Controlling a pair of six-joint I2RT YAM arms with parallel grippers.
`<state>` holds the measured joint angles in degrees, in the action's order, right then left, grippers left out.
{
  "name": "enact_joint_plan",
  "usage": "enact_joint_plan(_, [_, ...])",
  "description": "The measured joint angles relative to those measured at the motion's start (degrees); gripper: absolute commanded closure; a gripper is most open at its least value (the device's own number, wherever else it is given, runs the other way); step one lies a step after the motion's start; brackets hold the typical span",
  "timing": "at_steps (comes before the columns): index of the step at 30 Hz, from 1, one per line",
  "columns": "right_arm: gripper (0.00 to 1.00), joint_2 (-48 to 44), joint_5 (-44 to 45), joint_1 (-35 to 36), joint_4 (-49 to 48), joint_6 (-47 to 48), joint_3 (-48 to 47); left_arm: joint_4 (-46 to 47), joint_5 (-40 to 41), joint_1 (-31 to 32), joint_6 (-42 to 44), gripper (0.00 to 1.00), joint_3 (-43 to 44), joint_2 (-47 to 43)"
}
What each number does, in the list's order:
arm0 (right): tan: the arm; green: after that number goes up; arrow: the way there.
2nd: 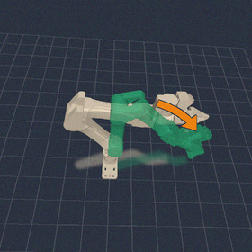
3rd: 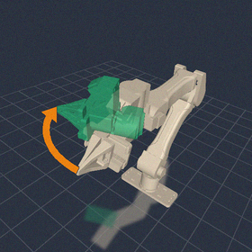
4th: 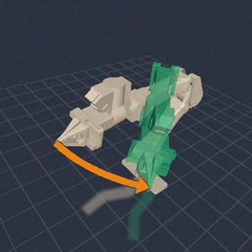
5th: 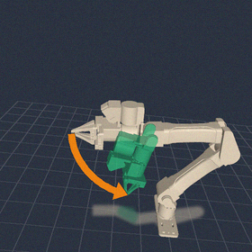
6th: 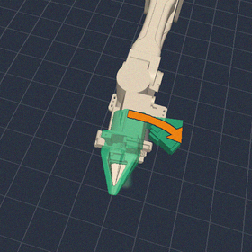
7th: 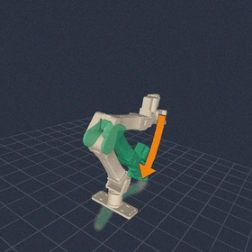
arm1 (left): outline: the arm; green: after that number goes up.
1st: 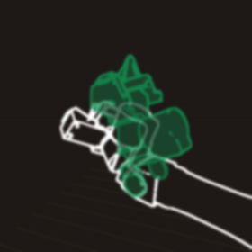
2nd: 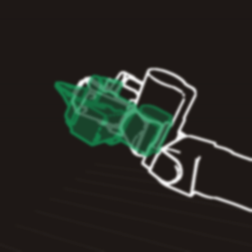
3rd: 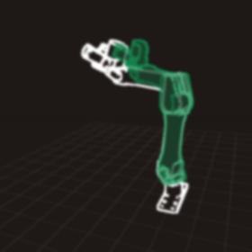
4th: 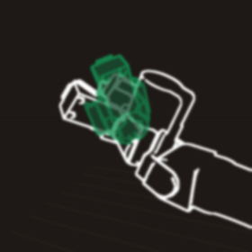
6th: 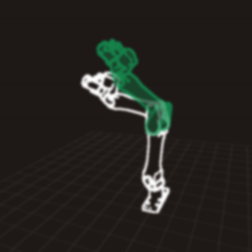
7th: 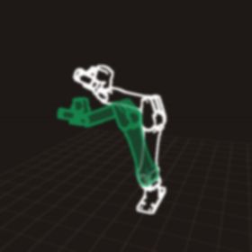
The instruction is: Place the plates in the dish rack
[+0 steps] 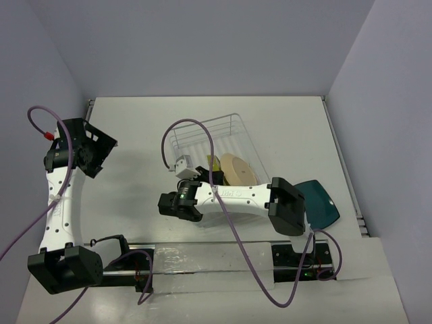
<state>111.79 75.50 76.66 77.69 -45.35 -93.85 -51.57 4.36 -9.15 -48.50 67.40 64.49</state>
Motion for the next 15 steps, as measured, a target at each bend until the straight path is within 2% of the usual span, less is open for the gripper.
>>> enact_joint_plan(3, [0.79,1.64,0.15,0.16,0.42,-1.79,0.89,-0.02,0.13,0.00,0.16,0.01,0.00,0.00])
enact_joint_plan(5, [0.56,1.96,0.70,0.64,0.89,-2.55,0.91,-0.02,0.37,0.00,0.22,0.01,0.00,-0.01])
enact_joint_plan(9, [0.23,2.03,-0.50,1.06,0.62,-4.96,0.92,-0.03,0.41,0.00,0.34,0.01,0.00,-0.02])
enact_joint_plan(13, [0.12,2.03,-2.00,1.59,0.48,-6.03,-0.25,-0.02,0.38,0.00,0.34,0.01,0.02,-0.02])
enact_joint_plan(15, [0.11,2.03,-2.77,2.10,0.56,-5.69,-2.34,-0.02,0.37,0.00,0.32,0.01,0.02,-0.02])
